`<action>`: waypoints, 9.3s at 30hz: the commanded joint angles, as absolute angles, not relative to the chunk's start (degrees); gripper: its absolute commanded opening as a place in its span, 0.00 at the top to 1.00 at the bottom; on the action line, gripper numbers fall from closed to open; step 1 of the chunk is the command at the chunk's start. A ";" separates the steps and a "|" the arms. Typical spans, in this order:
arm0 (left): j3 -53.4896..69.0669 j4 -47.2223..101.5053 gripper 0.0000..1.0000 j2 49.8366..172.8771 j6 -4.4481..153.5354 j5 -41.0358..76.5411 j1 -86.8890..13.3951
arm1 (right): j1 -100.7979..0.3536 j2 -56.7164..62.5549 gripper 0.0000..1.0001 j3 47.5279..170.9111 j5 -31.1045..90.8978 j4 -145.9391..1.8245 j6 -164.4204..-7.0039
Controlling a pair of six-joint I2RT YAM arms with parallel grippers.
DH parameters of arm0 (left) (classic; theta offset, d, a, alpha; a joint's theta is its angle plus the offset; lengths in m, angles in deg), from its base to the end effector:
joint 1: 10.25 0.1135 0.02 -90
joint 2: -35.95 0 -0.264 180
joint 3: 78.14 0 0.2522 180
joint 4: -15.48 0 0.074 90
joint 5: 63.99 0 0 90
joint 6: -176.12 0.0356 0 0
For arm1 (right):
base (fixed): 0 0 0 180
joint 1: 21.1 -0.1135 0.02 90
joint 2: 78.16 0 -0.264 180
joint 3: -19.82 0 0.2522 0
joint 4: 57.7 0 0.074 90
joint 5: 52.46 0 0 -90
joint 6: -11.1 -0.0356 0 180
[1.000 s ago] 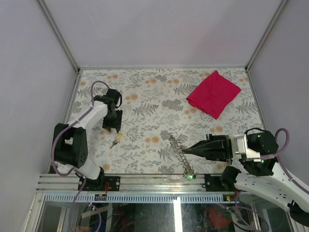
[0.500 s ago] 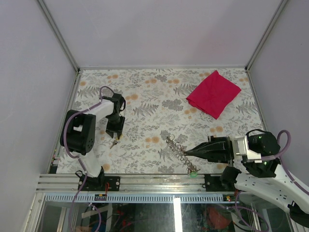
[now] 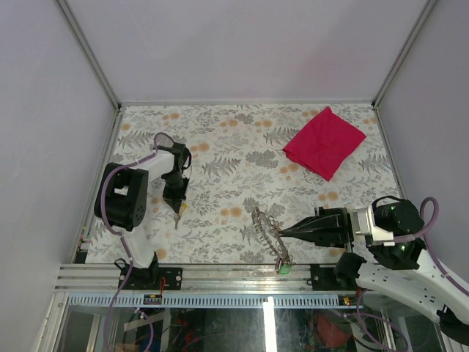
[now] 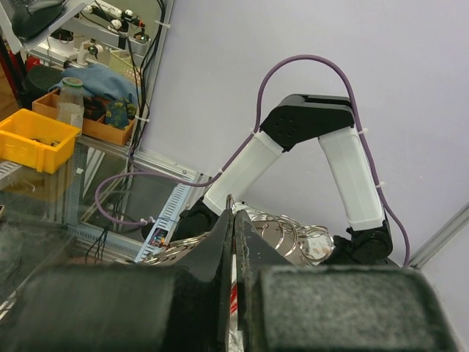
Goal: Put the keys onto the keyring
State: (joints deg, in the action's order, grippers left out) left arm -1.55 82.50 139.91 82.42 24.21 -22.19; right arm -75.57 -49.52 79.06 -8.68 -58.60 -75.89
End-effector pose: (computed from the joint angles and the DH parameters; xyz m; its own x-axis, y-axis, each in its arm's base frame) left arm 0.2926 -0.0630 0.1445 -0.9867 0.1427 0.0784 0.1411 0.9897 -0.0263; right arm 0.0320 0.0890 0.4173 0.3362 0.4083 -0.8486 -0.9111 -0.0870 -0.4028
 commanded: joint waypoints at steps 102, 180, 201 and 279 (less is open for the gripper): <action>-8.36 41.29 1.00 132.60 81.60 43.35 -63.03 | -75.90 -54.21 0.99 84.34 5.76 -71.73 -71.72; 3.69 50.51 1.00 78.90 114.31 -11.16 -62.94 | -75.90 -38.95 0.99 73.92 -12.14 -39.75 -56.09; 3.71 54.76 1.00 79.54 116.96 -15.12 -62.64 | -75.87 -29.32 0.99 85.70 -7.42 -41.09 -83.44; 2.48 53.90 1.00 79.11 116.46 -12.25 -61.23 | -75.85 -28.06 1.00 79.14 8.13 -24.99 -103.94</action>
